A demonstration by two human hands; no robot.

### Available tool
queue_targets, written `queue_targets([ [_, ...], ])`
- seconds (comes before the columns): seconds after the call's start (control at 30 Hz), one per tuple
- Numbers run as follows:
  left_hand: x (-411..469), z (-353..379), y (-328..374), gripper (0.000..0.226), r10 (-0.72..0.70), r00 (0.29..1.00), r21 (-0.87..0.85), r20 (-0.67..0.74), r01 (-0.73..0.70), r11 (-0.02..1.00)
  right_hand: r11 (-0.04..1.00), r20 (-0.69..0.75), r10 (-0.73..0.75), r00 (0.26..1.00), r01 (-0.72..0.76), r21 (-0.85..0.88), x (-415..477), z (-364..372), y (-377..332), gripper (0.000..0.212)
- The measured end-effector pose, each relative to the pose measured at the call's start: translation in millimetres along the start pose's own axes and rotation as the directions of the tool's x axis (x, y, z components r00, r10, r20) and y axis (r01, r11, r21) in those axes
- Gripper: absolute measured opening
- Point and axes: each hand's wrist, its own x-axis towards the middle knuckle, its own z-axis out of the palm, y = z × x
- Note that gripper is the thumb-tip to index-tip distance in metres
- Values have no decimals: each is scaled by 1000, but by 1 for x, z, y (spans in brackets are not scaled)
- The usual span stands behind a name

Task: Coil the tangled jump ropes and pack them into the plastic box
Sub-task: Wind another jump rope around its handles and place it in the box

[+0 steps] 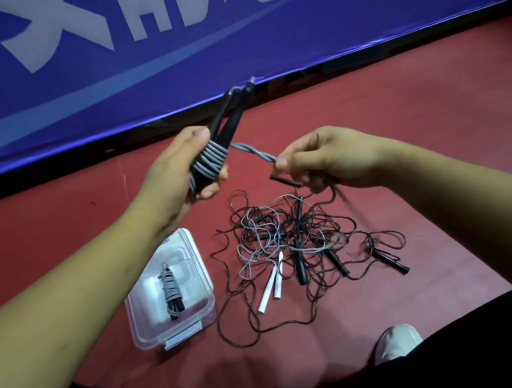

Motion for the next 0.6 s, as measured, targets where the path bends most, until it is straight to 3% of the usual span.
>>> queue_targets([
  [0.2, 6, -13, 4, 13, -52, 987, 115, -153, 71, 991, 986, -78, -52, 996, 38, -163, -6, 5, -11, 20],
  [0.33, 4, -12, 5, 12, -150, 971, 85, -186, 168, 982, 951, -92, -50, 995, 19, -308, -9, 13, -18, 18],
  [0.43, 4, -15, 6, 12, -170, 965, 63, -200, 186, 981, 914, -172, -70, 983, -6, -406, -9, 12, -23, 8],
  [0.5, 5, -17, 8, 11, -163, 965, 69, -206, 181, 981, 888, -242, -128, 962, 2, -461, -7, 11, -24, 14],
  [0.6, 6, -16, 11, 10, -169, 964, 47, -204, 182, 982, 795, -217, -185, 959, 16, -607, -7, 14, -27, 4],
])
